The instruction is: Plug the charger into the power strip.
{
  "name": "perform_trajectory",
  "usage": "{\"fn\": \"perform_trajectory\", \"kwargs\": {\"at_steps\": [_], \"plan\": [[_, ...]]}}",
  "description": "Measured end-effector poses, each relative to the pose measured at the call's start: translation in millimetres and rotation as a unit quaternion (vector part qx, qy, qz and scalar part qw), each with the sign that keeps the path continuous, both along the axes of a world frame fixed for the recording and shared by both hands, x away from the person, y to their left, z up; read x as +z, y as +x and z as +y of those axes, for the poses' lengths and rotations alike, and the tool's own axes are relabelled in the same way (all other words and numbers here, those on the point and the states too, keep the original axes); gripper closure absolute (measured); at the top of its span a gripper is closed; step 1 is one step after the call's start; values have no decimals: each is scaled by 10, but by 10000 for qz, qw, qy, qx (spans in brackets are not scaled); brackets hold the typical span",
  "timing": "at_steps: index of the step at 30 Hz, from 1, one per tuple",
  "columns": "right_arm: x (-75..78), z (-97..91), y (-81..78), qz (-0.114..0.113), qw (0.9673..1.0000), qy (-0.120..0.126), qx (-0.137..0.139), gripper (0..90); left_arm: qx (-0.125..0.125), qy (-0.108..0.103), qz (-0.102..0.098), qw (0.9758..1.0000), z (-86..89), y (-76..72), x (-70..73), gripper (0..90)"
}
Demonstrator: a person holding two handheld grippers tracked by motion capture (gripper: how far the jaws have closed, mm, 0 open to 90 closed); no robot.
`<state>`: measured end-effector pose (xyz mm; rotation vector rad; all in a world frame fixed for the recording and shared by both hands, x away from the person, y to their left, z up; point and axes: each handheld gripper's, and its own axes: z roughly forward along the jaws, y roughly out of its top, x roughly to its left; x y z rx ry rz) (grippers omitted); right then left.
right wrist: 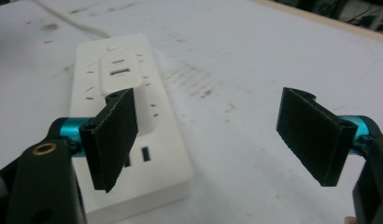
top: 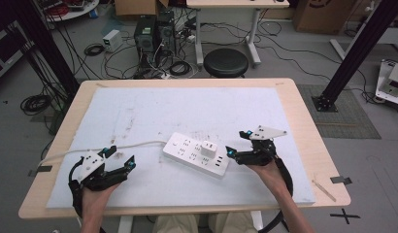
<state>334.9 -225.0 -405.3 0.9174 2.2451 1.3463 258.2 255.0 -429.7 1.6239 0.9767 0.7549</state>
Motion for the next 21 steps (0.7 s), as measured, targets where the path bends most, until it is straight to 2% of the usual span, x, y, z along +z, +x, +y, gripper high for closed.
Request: {"fn": "perform_trajectory", "kwargs": {"at_steps": [7,9,10,12,16,17,18,21], "plan": [[35,-237,-112,-281,9986,131,-438,208,16,-21,3,10000,-5,21,-9,238],[34,-256,-130,-254,9982,168,-513,207,7,-14,-6,10000,-6,23,-7,238],[13,-337,-184,-330,9965,250,-730,207,-8,7,3,10000,-6,23,-4,238],[11,-342,-193,-303,9964,270,-746,207,-9,12,7,10000,-5,25,-3,237],[-59,-477,-303,-312,9928,439,-1066,207,6,37,-15,10000,0,16,8,238],[-59,-477,-303,-312,9928,439,-1066,207,6,37,-15,10000,0,16,8,238],[-98,-551,-365,-339,9906,540,-1214,207,19,33,-20,10000,8,4,11,237],[-130,-621,-425,-343,9879,617,-1384,207,52,29,-17,10000,24,-8,7,238]]}}
